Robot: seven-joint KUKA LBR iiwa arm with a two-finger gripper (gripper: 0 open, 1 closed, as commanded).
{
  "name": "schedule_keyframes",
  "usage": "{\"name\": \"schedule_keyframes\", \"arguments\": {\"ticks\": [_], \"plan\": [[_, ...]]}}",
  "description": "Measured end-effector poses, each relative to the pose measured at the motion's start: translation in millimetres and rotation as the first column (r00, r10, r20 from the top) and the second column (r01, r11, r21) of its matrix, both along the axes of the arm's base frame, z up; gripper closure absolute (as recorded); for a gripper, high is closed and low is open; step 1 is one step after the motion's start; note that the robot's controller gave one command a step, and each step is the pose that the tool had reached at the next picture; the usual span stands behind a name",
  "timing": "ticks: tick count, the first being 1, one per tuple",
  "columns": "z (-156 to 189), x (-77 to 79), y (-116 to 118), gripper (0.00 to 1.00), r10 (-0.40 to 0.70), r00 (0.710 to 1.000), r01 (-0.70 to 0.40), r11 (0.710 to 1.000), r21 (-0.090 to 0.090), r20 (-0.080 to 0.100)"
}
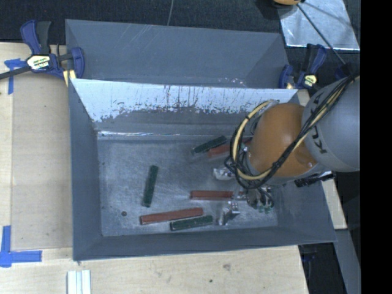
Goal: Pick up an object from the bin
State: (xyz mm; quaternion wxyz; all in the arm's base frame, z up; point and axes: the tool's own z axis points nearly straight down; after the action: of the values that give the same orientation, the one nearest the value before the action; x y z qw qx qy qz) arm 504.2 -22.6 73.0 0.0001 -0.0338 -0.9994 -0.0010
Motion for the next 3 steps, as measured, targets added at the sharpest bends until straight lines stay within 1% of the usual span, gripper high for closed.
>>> {"name": "schedule_keyframes", "arguments": {"ticks": [1, 2, 3], "plan": [[0.6, -1.5, 6.3, 0.0, 0.028, 1.0, -0.028, 1.0, -0.005, 0.007], [1.0, -0.1, 3.3, 0.0, 0.012, 1.0, -0.012, 1.0, -0.002, 0.004], [5.3, 5.3, 1.4, 1.0, 0.017, 1.0, -0.017, 1.0, -0.005, 0.023]]}}
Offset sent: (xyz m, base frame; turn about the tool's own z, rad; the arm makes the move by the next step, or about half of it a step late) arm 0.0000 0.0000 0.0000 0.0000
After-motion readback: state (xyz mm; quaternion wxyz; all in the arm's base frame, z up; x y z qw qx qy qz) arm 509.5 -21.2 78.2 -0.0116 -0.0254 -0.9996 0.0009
